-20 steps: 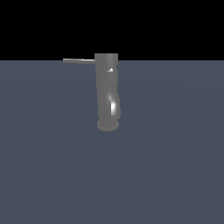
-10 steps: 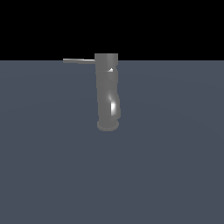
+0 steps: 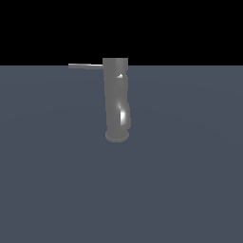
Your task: Turn on the faucet by rotating a designated handle.
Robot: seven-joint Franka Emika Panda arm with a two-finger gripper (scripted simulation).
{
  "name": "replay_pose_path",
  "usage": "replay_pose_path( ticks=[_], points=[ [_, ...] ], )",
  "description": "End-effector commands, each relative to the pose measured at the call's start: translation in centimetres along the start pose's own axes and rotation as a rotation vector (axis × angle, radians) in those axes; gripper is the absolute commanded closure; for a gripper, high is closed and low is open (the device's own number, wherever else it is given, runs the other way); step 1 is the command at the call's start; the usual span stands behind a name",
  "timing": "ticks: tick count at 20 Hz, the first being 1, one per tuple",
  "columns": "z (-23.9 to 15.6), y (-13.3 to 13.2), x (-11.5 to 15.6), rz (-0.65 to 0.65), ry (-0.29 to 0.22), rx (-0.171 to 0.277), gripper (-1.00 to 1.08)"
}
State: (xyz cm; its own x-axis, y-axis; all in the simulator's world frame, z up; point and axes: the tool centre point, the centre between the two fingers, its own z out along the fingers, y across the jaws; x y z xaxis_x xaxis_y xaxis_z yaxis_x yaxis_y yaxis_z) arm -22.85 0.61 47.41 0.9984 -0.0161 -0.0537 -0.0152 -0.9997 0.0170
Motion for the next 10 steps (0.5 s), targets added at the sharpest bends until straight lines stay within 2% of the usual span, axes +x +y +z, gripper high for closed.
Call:
replay_pose_path(
  ticks=[1, 10],
  points=[
    [0.0, -0.2, 0.6, 0.027, 0.001, 0.001, 1.08],
    [0.4, -1.2, 4.4, 0.187, 0.006, 0.005, 1.08]
  ],
)
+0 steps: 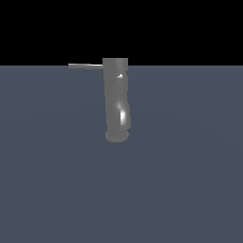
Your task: Turn on the faucet by rotating a designated handle.
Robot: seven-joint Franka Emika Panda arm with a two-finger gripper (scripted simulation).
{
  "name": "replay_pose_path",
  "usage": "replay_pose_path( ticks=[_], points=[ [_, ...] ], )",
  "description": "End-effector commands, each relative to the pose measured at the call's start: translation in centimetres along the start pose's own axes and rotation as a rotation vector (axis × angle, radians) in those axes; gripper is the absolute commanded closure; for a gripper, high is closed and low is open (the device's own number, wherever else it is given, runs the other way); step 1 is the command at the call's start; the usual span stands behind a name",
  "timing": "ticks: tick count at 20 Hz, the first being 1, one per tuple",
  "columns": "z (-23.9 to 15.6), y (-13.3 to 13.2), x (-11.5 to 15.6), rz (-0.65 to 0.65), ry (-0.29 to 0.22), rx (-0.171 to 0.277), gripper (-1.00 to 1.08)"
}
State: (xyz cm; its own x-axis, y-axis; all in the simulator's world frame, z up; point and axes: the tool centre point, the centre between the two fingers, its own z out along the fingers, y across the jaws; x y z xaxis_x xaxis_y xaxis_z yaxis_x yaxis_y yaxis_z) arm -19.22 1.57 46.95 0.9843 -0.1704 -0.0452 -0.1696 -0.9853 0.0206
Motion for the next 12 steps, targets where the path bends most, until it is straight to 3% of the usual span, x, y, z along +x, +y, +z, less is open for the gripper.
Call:
replay_pose_path(
  ticks=[1, 12],
  points=[
    [0.2, -0.6, 1.2, 0.054, 0.002, 0.002, 1.08],
    [1.6, -3.5, 6.5, 0.3, 0.008, 0.01, 1.08]
  ],
)
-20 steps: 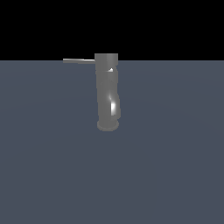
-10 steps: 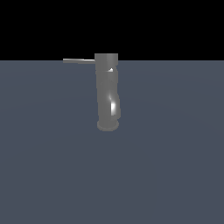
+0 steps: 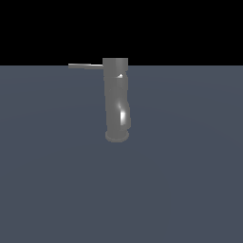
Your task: Turn on the faucet by rotating a designated handle.
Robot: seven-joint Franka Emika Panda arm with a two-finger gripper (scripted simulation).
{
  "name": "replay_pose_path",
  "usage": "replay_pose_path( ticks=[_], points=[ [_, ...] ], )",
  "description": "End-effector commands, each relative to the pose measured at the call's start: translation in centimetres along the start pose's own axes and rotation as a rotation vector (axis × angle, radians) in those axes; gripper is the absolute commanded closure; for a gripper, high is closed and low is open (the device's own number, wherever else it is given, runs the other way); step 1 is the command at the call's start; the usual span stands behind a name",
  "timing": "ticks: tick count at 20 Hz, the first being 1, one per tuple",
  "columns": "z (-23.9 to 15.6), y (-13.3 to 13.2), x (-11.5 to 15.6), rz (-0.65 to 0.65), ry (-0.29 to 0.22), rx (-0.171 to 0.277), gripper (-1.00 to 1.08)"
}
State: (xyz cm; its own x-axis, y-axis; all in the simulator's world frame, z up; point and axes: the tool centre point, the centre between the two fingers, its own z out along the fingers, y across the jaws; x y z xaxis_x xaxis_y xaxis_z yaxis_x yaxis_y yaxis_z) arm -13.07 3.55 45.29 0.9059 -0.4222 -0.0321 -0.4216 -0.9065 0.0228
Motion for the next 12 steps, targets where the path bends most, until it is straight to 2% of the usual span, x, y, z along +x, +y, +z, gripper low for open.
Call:
replay_pose_path(
  ticks=[1, 12],
  points=[
    [0.4, -1.0, 1.0, 0.057, 0.001, 0.002, 1.08],
    [2.9, -5.5, 5.0, 0.304, 0.006, 0.01, 1.08]
  ],
)
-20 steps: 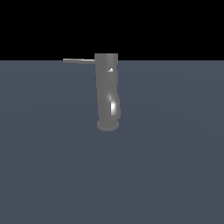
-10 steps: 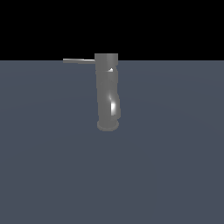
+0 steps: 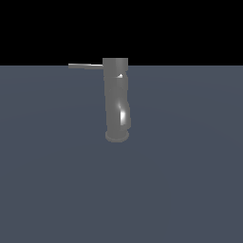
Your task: Turn on the faucet by rotating a designated handle.
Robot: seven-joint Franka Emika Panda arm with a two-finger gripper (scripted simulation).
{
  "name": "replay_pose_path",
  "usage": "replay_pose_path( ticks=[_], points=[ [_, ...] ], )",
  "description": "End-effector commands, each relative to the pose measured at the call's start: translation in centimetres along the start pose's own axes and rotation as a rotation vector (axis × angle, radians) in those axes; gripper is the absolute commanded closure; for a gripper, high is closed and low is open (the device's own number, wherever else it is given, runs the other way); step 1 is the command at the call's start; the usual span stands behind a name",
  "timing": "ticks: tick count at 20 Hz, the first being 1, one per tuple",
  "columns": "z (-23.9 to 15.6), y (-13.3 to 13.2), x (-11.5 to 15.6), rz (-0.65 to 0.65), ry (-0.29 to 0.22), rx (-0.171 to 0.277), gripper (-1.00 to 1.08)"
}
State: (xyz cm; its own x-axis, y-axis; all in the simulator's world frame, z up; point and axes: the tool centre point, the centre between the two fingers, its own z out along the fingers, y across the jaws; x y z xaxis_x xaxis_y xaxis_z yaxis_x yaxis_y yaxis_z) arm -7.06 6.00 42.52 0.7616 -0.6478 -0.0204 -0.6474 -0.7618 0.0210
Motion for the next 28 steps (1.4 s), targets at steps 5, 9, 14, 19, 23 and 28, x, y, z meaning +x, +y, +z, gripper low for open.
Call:
replay_pose_path(
  ticks=[5, 9, 14, 19, 23, 28],
  points=[
    [1.9, -3.2, 1.4, 0.147, 0.003, 0.005, 1.08],
    [3.2, -5.2, 2.2, 0.237, 0.004, 0.008, 1.08],
    [5.0, -7.6, 3.1, 0.35, 0.006, 0.012, 1.08],
    [7.0, -10.0, 3.8, 0.462, 0.007, 0.016, 1.08],
    [8.7, -11.8, 4.3, 0.552, 0.008, 0.019, 1.08],
    [10.8, -13.9, 4.8, 0.652, 0.01, 0.023, 1.08]
  ],
)
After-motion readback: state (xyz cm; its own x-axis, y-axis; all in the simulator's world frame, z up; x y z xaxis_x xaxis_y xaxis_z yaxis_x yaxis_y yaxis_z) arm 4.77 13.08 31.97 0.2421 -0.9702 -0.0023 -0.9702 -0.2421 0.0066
